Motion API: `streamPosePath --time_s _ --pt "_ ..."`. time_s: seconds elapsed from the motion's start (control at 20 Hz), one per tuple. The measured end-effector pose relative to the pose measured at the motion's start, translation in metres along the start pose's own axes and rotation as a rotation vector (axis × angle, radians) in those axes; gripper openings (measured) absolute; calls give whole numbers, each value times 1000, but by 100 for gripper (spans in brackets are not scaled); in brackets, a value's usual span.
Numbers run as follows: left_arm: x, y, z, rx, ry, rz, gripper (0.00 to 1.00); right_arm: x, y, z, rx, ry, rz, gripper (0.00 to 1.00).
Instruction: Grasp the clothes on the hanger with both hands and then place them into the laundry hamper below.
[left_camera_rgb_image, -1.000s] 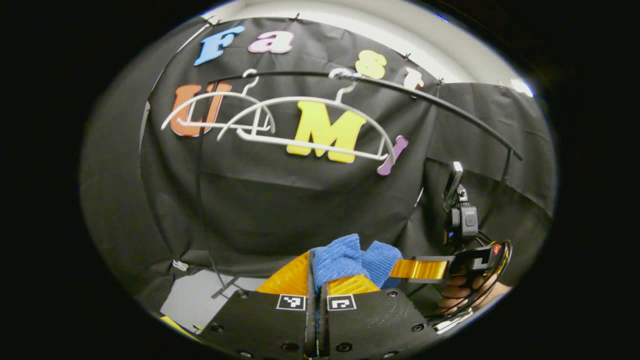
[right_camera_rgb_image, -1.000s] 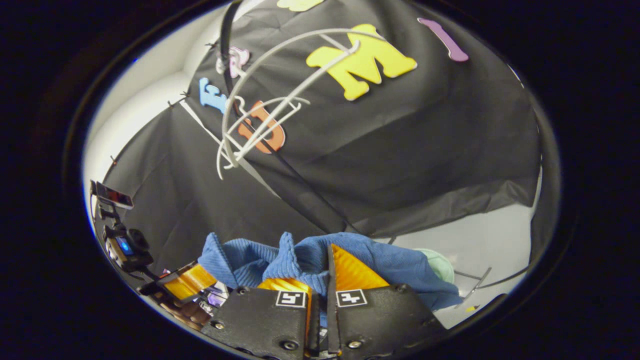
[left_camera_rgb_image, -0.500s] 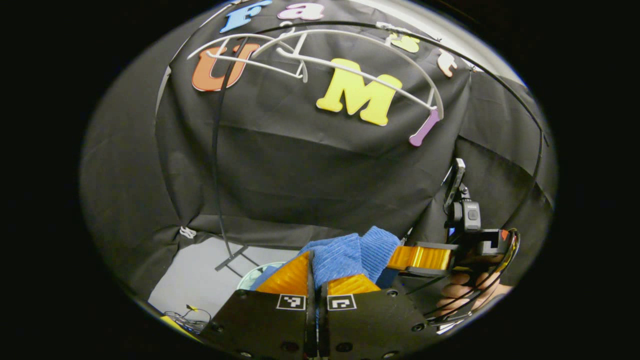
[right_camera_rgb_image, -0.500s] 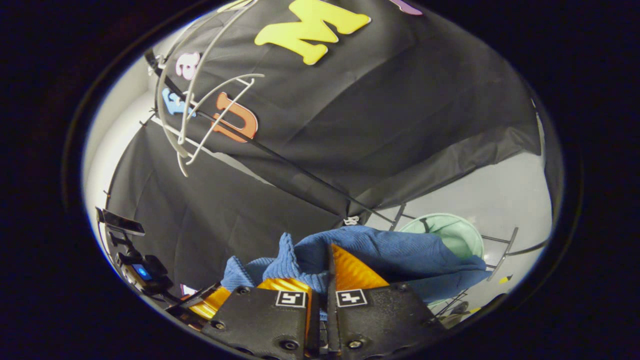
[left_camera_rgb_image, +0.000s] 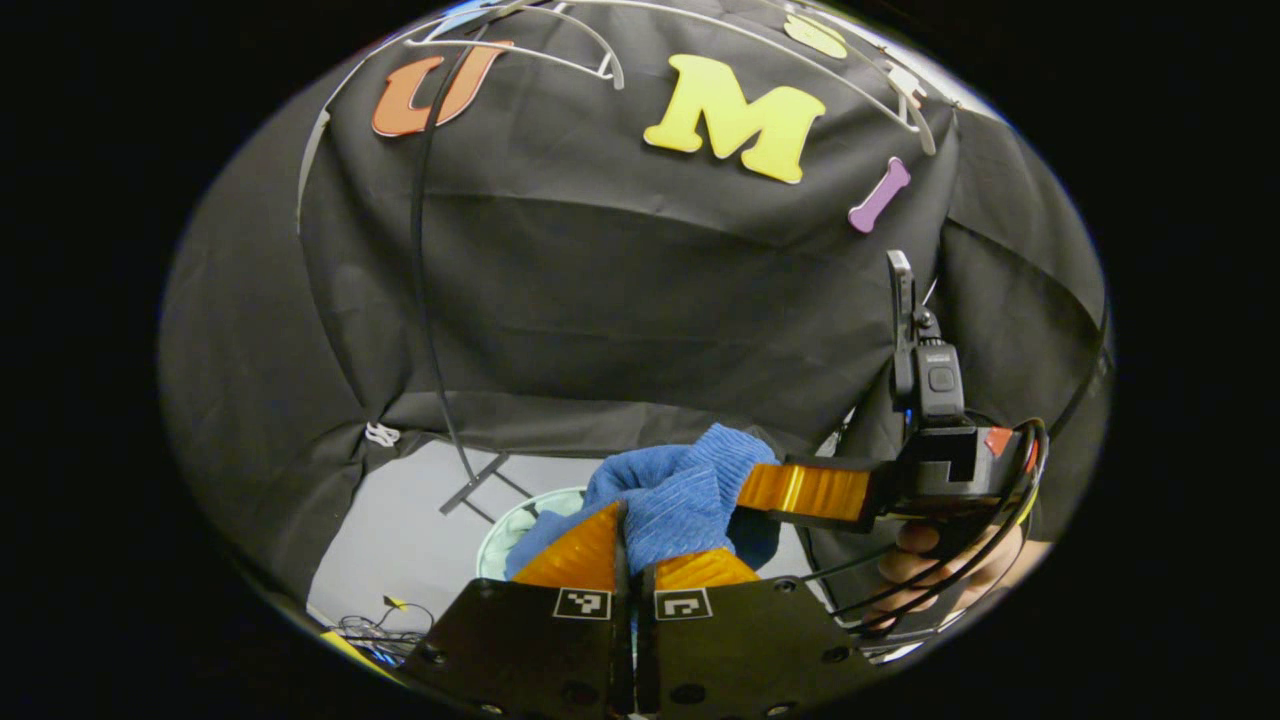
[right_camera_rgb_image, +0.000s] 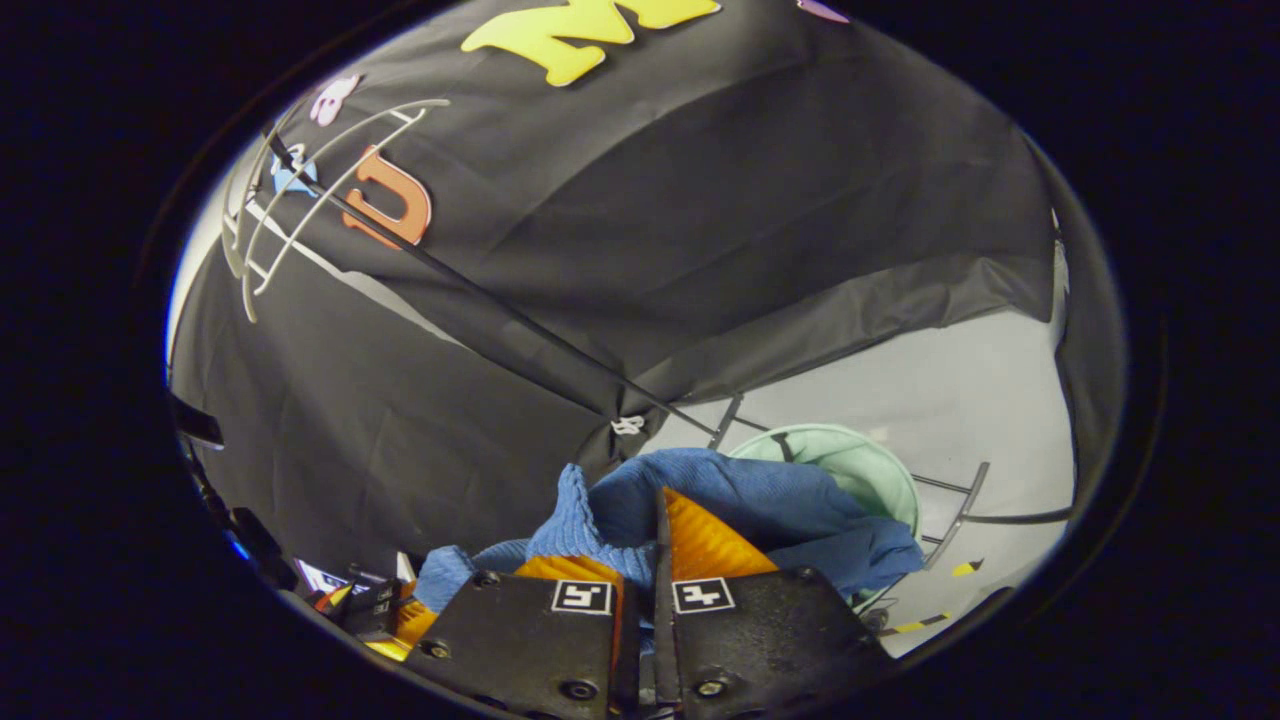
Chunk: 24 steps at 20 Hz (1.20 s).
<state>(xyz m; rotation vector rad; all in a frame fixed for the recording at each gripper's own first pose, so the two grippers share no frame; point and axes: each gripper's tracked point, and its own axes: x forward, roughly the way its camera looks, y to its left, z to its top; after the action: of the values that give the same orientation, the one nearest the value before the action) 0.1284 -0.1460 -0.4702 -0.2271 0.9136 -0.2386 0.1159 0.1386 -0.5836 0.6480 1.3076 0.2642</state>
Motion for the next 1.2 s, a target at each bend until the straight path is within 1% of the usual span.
streamPosePath --time_s 0.1,0.15,0.2,0.25,0.3,0.35,0.4,0.5,0.55,0.6,0.65,0.7,0.8,1.0,1.15,1.2 --pt "9 12 -13 -17 53 30 2 8 -11 -8 -38 45 -45 12" --pt "19 16 -21 -36 93 35 10 11 -20 -16 -73 78 -81 19" --pt "22 18 -31 -61 127 35 6 11 -27 -20 -111 104 -125 23" --pt "21 21 -39 -83 160 44 5 12 -40 -22 -150 119 -179 33" --pt "18 25 -48 -101 190 54 14 10 -45 -26 -184 125 -212 37" --pt "15 30 -54 -114 204 65 46 7 -48 -27 -205 132 -227 46" --pt "14 32 -56 -128 215 64 46 5 -45 -29 -217 133 -222 57" --pt "12 38 -53 -146 212 73 82 -4 -40 -22 -238 108 -217 80" --pt "9 41 -47 -148 204 78 100 -10 -37 -16 -249 87 -217 89" --pt "7 45 -43 -144 198 84 100 -19 -35 -10 -257 64 -221 90" --pt "0 48 -40 -135 191 87 95 -27 -31 -4 -266 43 -219 90" --pt "-7 51 -36 -124 185 97 95 -35 -30 -1 -274 26 -230 90" --pt "-23 55 -19 -89 148 109 95 -65 -18 11 -288 -28 -218 90" --pt "-70 44 46 -8 -9 105 95 -127 13 32 -386 -176 -184 90" --pt "-104 31 87 41 -123 87 95 -183 52 47 -444 -291 -144 89" --pt "-123 26 102 55 -157 86 95 -200 62 49 -451 -329 -134 89"
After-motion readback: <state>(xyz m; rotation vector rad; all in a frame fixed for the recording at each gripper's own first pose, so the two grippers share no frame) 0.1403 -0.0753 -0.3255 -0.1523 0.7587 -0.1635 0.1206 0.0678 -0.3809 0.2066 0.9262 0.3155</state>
